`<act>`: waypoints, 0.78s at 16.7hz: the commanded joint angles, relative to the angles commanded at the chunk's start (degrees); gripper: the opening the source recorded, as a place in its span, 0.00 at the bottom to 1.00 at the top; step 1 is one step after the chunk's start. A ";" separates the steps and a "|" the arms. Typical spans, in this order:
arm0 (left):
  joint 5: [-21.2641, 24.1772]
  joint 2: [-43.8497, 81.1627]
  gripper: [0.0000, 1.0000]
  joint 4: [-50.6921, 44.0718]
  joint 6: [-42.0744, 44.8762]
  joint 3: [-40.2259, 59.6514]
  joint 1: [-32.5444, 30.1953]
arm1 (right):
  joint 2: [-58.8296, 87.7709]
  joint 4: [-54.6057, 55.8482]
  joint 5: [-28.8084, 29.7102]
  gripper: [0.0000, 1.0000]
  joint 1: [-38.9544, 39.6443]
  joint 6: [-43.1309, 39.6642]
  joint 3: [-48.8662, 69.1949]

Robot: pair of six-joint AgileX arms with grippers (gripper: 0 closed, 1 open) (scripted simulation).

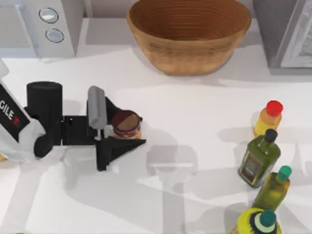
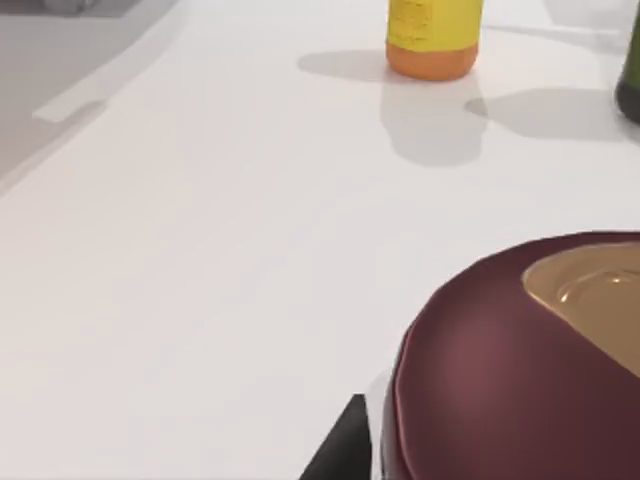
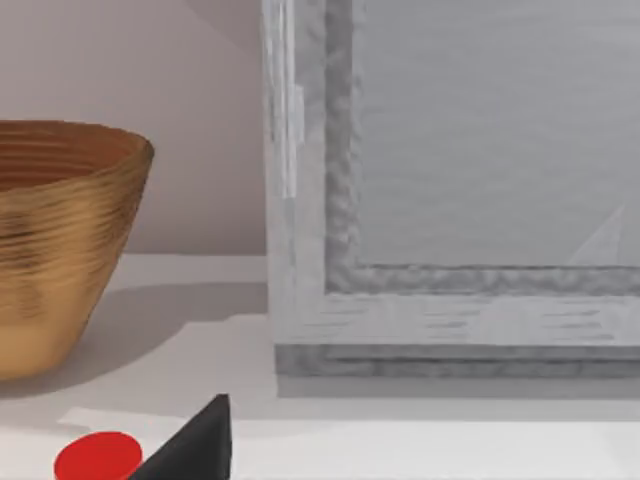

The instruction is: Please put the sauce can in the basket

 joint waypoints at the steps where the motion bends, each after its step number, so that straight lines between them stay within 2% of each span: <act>1: 0.00 0.00 0.10 0.00 0.00 0.00 0.00 | 0.00 0.00 0.00 1.00 0.00 0.00 0.00; 2: 0.00 0.00 0.02 0.00 0.00 0.00 0.00 | 0.00 0.00 0.00 1.00 0.00 0.00 0.00; 3: 0.00 0.00 0.00 0.00 0.00 0.00 0.00 | 0.00 0.00 0.00 1.00 0.00 0.00 0.00; 13: 0.10 -0.25 0.00 -0.70 0.61 -0.04 0.32 | 0.00 0.00 0.00 1.00 0.00 0.00 0.00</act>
